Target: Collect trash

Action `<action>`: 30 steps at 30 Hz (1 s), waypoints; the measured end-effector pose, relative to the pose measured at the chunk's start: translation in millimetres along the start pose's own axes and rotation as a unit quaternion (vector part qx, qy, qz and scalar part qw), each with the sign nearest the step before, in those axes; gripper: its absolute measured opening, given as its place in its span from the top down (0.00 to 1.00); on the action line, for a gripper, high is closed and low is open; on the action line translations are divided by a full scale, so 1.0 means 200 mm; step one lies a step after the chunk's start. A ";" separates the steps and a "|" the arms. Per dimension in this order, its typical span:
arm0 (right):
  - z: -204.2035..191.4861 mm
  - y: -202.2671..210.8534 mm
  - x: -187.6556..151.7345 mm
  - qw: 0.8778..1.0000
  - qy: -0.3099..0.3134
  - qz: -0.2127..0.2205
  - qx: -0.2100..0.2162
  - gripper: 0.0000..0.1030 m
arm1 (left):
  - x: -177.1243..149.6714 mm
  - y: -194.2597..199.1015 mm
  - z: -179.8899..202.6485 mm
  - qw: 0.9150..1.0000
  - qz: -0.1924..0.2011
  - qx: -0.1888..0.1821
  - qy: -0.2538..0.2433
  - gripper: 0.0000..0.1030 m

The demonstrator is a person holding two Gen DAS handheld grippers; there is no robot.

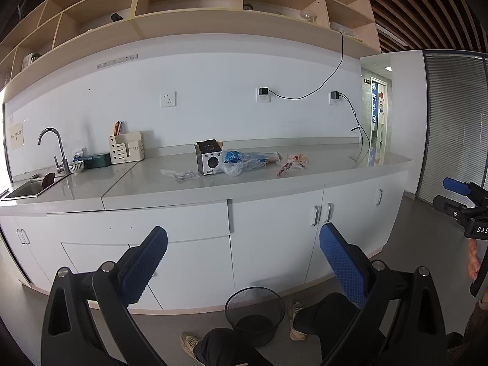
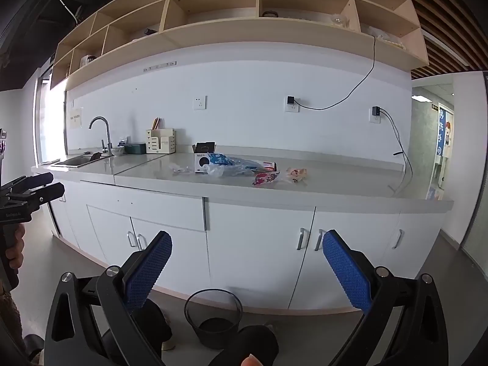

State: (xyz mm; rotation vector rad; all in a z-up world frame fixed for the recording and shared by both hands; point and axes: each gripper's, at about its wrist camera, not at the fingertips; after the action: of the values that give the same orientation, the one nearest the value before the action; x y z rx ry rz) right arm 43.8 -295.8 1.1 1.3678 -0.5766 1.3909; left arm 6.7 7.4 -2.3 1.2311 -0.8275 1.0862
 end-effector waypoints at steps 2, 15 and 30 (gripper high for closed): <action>-0.01 -0.01 0.00 1.000 0.000 -0.001 0.001 0.03 | 0.00 0.00 0.00 1.000 0.000 0.001 -0.001 0.04; -0.02 -0.01 0.01 1.000 0.004 -0.003 -0.001 0.03 | -0.01 -0.01 -0.01 1.000 -0.005 0.004 0.005 0.04; -0.03 -0.01 0.02 1.000 0.002 -0.006 0.014 0.03 | 0.00 0.00 0.00 1.000 -0.003 0.006 0.006 0.04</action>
State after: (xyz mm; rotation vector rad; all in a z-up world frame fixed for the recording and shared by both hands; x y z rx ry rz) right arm 44.7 -288.9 1.7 1.3879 -0.5474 1.3960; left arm 7.5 7.9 -2.6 1.2350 -0.8087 1.0939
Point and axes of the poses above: each gripper's, at about its wrist camera, not at the fingertips, and y roughly against the way its jaws point, z to its right, x to its top, and after that the axes turned 13 degrees about y, right-handed
